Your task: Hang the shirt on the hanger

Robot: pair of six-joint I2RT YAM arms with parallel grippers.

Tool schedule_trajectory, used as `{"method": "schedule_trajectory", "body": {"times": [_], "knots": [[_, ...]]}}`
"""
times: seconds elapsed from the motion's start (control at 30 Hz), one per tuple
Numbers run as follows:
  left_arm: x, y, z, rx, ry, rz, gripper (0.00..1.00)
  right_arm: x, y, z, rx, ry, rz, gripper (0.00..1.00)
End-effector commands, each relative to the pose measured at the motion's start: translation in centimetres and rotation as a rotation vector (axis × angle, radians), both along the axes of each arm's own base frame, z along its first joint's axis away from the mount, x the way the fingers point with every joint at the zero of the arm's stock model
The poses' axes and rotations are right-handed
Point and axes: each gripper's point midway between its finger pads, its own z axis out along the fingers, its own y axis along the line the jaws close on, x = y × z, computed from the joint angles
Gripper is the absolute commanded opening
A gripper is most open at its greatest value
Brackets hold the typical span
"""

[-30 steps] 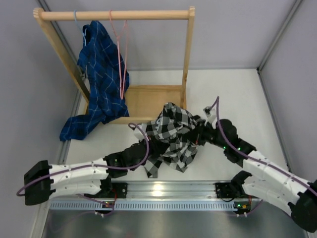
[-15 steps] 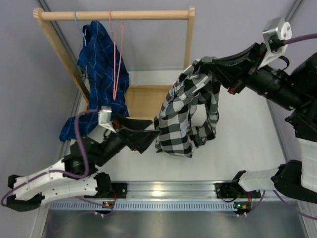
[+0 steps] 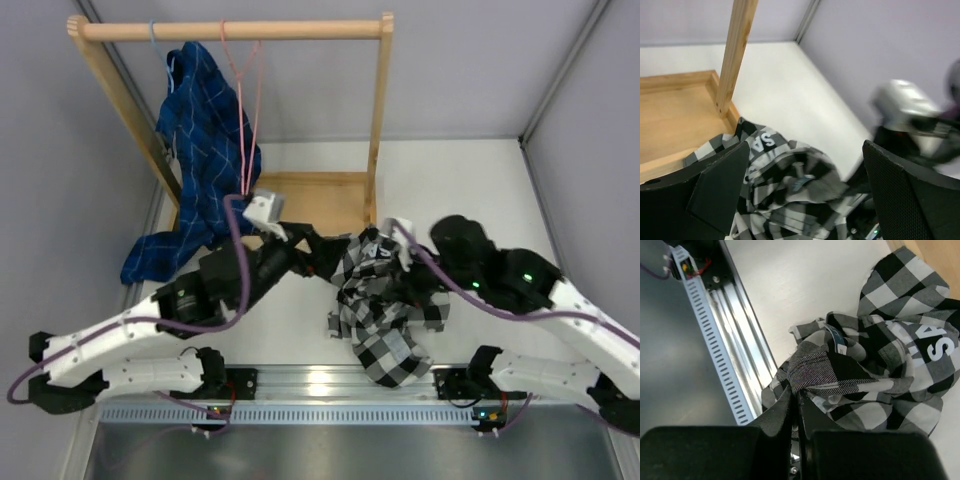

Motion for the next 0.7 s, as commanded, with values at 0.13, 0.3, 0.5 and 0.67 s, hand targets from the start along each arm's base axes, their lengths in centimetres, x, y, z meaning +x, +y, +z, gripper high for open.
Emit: {"method": "schedule_trajectory", "body": {"times": [0.13, 0.3, 0.5, 0.67], "knots": [[4.0, -6.1, -5.2, 0.084, 0.180, -0.271, 0.98, -5.3, -3.9, 5.0, 0.360, -0.064, 0.003, 0.00], [-2.3, -11.6, -4.1, 0.049, 0.021, -0.830, 0.98, -7.4, -4.3, 3.8, 0.387, -0.016, 0.071, 0.00], [-4.4, -13.3, -7.0, 0.170, -0.134, -1.127, 0.98, -10.0, -4.4, 3.9, 0.451, -0.003, 0.211, 0.00], [-4.6, -14.8, -11.3, 0.235, -0.043, -1.294, 0.98, -10.9, -4.5, 4.7, 0.484, -0.022, 0.273, 0.00]]}}
